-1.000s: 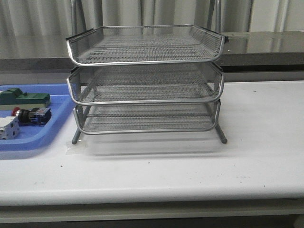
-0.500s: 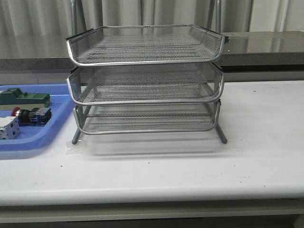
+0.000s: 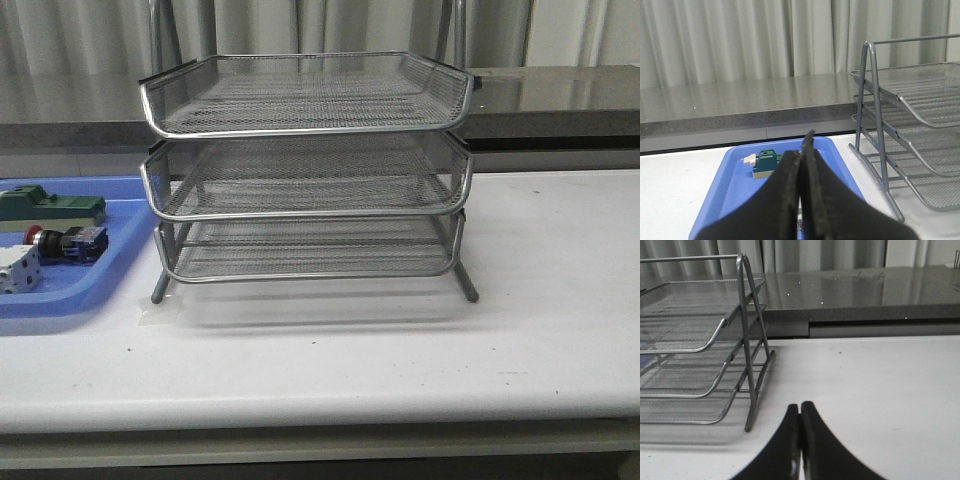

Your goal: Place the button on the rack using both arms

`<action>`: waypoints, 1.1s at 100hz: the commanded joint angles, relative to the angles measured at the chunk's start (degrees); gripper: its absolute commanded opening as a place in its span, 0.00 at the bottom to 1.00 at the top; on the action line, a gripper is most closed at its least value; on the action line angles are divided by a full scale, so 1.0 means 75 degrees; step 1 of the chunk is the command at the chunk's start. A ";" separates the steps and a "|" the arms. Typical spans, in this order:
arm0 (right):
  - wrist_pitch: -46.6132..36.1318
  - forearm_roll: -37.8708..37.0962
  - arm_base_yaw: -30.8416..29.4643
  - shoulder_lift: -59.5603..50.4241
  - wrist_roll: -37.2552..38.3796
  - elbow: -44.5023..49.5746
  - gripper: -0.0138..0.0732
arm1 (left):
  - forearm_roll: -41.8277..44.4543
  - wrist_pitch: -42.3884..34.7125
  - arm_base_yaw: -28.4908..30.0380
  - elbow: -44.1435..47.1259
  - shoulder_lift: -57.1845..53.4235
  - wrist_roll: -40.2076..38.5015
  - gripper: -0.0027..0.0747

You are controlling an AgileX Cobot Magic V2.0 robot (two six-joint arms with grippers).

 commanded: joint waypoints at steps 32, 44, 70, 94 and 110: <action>0.2748 0.1040 -0.0040 0.3188 -0.0016 -0.3365 0.09 | -0.0046 -0.0614 0.0004 0.0256 -0.0239 -0.0058 0.01; 0.3010 0.1372 -0.0040 0.4019 -0.0016 -0.3896 0.09 | -0.0046 -0.0614 0.0004 0.0256 -0.0239 -0.0058 0.01; 0.2941 0.2551 -0.0040 0.5293 -0.0016 -0.3985 0.09 | -0.0046 -0.0614 0.0004 0.0256 -0.0239 -0.0058 0.01; 0.2979 0.3348 -0.0040 0.6157 -0.0122 -0.3985 0.22 | -0.0046 -0.0614 0.0004 0.0256 -0.0239 -0.0058 0.01; 0.2733 0.3786 -0.0040 0.6540 -0.0142 -0.3985 0.45 | -0.0046 -0.0614 0.0004 0.0256 -0.0239 -0.0058 0.01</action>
